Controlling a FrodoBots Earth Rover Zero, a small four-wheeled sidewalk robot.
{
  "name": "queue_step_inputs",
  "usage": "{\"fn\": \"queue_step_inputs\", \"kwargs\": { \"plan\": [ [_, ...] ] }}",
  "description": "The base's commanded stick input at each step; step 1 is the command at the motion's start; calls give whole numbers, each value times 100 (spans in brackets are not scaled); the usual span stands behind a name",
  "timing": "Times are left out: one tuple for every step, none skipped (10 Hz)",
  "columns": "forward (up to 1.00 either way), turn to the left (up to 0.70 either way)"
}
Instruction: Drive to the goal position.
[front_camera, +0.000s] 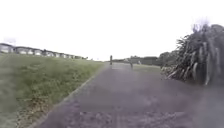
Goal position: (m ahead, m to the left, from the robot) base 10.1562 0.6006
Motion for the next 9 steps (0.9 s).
{"fn": "queue_step_inputs", "kwargs": {
  "plan": [
    [70,0],
    [70,0],
    [70,0],
    [70,0],
    [70,0],
    [70,0],
    [70,0],
    [70,0],
    [70,0]
  ]
}}
